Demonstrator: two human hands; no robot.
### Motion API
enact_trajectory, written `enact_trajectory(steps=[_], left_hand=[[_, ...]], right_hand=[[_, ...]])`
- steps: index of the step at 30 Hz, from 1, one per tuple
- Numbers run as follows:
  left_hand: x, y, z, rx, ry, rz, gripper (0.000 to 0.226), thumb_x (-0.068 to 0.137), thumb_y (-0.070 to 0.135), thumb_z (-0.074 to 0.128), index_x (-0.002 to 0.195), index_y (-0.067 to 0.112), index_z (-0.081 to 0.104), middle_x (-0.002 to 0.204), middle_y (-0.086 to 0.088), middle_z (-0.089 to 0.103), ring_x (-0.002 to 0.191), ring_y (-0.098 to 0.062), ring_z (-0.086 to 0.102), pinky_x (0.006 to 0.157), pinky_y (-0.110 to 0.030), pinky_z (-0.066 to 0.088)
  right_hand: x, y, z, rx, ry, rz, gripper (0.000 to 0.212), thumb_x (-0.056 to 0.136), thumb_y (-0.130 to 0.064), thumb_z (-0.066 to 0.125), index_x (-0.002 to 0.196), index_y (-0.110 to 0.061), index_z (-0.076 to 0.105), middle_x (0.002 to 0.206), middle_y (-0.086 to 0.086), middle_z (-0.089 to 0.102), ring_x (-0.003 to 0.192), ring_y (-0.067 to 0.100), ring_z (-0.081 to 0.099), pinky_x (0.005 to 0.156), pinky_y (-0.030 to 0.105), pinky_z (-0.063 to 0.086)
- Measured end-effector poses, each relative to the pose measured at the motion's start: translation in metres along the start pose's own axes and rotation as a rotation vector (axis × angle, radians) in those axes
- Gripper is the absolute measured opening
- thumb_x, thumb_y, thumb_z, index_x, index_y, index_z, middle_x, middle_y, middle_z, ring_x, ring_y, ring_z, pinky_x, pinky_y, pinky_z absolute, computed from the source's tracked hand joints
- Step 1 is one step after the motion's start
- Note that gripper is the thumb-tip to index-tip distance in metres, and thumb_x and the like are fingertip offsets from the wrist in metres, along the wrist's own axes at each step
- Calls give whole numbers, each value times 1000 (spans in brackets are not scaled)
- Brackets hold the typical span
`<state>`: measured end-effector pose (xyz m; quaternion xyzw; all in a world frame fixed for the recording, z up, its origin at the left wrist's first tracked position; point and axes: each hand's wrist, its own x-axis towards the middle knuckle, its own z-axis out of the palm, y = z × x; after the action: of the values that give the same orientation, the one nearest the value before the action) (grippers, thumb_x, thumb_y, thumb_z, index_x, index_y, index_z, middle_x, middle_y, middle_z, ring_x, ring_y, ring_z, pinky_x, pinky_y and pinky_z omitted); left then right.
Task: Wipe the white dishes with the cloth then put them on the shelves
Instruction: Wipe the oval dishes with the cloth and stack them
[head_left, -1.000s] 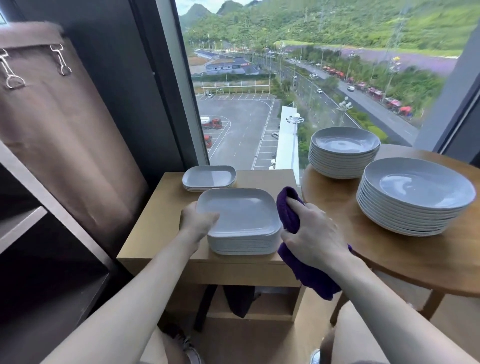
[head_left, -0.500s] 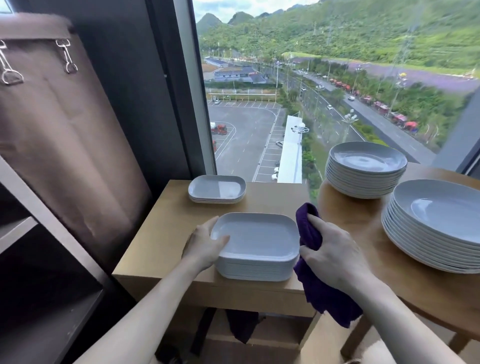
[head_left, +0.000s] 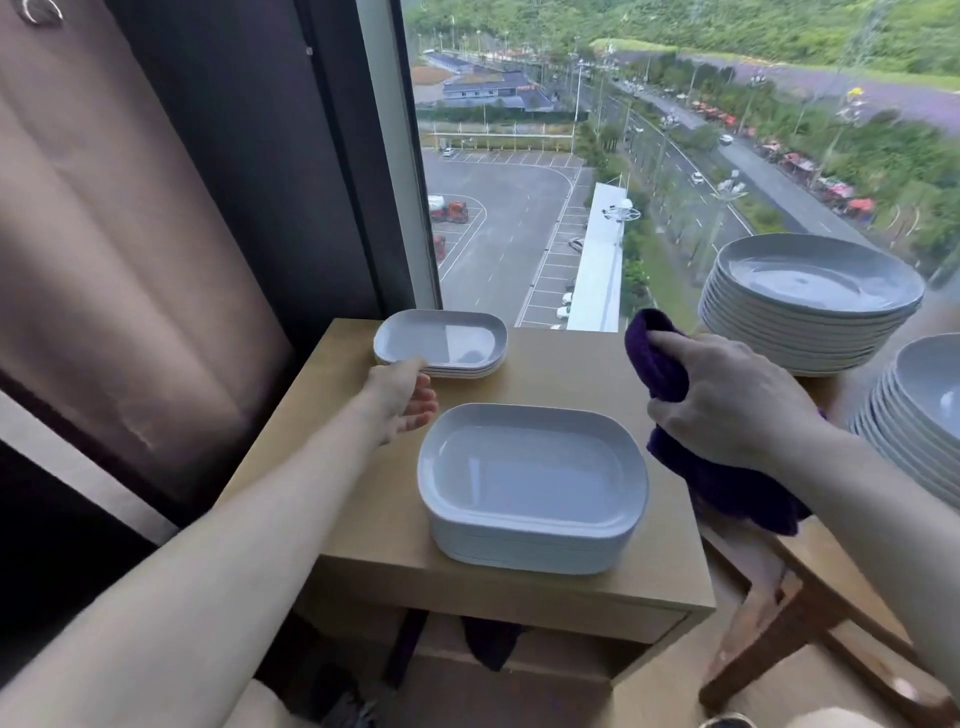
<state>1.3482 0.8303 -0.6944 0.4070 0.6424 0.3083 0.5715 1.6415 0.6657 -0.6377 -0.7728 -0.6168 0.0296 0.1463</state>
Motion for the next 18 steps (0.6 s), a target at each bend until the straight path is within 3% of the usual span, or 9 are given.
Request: enact_trajectory(steps=[4,10,18], left_hand=[[32,10,17,-61,-9,-118,40,105,43,55,95,4,56,90,-14,65,73,-25,69,58,-29,56],[57,1,38,-21,56,-121,31,106,30,52,89,5,58,82,-9,66,62,-21,67,48,-22,48],[66,6,32,-16,100,-132,23,94,14,47,72,14,52,65,-1,51,59,-17,55,45,-20,43]], right_hand=[[42,-3,6,-57,-10,-45,75,82,-43,62,150,-48,32,127,1,58,110,29,57,81,39,43],[78,-5,30,0,-11,-78,71,79,-41,61,146,-48,39,114,-2,59,93,24,53,71,34,41],[65,16,60,4,-117,-27,70,77,-43,58,144,-47,39,119,-1,59,102,26,56,79,39,47]])
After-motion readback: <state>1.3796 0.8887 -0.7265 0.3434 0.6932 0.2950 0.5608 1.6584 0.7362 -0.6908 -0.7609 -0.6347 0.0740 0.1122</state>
